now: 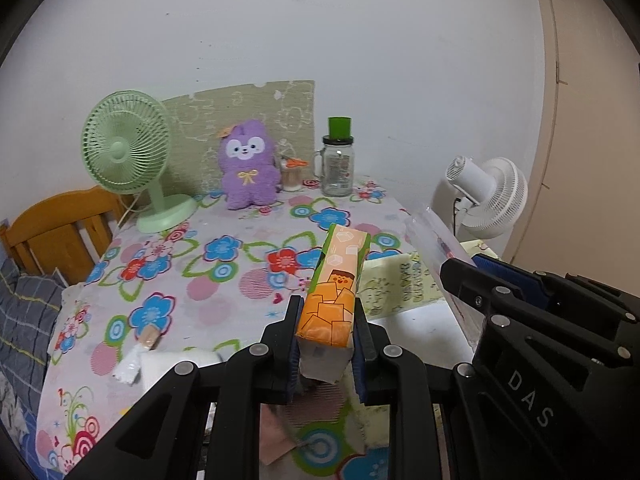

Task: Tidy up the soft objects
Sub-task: 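Carry the orange box and straw bag with both tools over the fabric box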

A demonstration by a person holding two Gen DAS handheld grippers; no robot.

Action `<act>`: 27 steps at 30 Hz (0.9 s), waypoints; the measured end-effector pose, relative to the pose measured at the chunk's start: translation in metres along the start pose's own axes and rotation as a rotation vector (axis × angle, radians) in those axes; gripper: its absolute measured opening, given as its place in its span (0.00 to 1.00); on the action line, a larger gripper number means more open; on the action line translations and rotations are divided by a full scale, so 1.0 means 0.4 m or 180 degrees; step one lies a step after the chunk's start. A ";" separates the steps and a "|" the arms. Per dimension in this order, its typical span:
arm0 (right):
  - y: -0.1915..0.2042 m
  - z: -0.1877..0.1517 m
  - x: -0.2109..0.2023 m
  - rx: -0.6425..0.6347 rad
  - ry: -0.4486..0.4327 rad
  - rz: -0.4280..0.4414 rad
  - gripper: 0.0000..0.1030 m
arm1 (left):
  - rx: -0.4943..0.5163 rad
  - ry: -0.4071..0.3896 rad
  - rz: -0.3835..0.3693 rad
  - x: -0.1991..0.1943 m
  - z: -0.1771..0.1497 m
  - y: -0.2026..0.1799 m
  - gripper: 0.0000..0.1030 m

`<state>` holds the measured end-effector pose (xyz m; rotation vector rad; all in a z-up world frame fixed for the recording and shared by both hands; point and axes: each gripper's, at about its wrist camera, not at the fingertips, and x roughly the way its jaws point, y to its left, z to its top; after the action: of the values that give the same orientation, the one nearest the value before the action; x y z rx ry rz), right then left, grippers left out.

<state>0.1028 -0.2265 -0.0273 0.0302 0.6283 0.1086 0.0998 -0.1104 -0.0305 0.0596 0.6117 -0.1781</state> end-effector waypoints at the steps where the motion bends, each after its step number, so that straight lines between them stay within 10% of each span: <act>1: -0.007 -0.001 0.001 0.0010 0.0004 -0.0011 0.19 | 0.0008 0.0010 -0.0017 0.007 0.001 -0.009 0.19; 22: -0.155 -0.015 0.072 0.0262 0.0202 -0.0263 0.19 | 0.0129 0.0242 -0.0225 0.127 0.007 -0.112 0.21; 27: -0.173 -0.024 0.104 0.0307 0.0303 -0.0295 0.19 | 0.0106 0.0315 -0.0233 0.157 -0.001 -0.114 0.37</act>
<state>0.1371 -0.2909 -0.0639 0.0894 0.7288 -0.0101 0.1418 -0.1646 -0.0673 0.0788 0.7101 -0.2573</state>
